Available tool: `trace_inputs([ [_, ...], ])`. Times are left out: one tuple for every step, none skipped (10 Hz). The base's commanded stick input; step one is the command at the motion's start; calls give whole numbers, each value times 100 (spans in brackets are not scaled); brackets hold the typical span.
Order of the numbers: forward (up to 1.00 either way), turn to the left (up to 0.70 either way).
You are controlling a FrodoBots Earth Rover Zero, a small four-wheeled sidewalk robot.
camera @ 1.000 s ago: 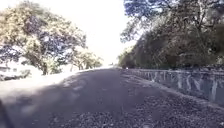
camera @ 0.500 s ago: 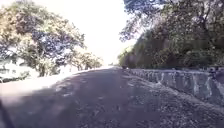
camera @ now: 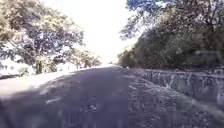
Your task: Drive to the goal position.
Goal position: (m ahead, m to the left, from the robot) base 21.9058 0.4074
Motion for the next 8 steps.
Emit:
trace_inputs([
  [100, 0],
  [100, 0],
  [100, 0],
  [100, 0],
  [100, 0],
  [100, 0],
  [100, 0],
  [100, 0],
])
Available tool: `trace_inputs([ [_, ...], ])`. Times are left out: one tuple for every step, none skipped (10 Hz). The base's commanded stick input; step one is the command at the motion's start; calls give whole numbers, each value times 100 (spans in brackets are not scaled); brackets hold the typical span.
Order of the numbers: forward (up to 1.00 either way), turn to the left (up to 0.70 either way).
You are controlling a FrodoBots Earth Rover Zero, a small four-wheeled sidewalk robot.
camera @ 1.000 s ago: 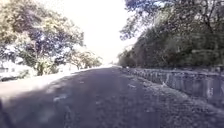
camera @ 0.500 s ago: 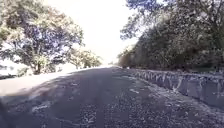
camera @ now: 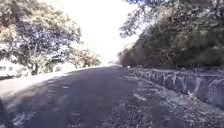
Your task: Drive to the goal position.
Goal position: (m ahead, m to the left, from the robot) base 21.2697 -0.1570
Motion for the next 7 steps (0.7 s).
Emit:
trace_inputs([
  [100, 0],
  [100, 0],
  [100, 0],
  [100, -27],
  [100, -27],
  [100, -27],
  [100, -27],
])
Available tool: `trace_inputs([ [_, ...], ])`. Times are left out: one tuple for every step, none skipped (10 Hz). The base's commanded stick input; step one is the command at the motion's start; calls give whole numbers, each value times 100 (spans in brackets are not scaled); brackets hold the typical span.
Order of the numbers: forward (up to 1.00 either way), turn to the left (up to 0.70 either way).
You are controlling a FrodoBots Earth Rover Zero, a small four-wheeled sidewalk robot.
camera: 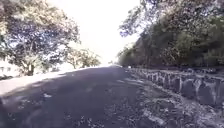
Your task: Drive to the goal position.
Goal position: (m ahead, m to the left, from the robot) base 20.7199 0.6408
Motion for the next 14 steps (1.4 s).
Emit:
trace_inputs([
  [100, -27],
  [100, -27],
  [100, -27],
  [100, -27],
  [100, -27],
  [100, -27],
  [100, -27],
  [100, 0],
  [100, 0],
  [100, 6],
  [100, 16],
  [100, 27],
  [100, 17],
  [100, 6],
])
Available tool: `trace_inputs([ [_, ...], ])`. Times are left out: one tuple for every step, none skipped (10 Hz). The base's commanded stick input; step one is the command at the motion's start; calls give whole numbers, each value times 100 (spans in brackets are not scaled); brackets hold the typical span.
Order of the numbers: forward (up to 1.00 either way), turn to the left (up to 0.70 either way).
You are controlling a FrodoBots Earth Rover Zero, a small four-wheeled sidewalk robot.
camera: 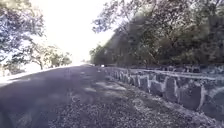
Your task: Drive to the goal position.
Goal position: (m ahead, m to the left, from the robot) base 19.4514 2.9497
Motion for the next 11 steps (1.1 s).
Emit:
trace_inputs([
  [100, 4],
  [100, 14],
  [100, 24],
  [100, 27],
  [100, 27],
  [100, 27],
  [100, 27],
  [100, 0],
  [100, 0],
  [100, 0],
  [100, 0],
])
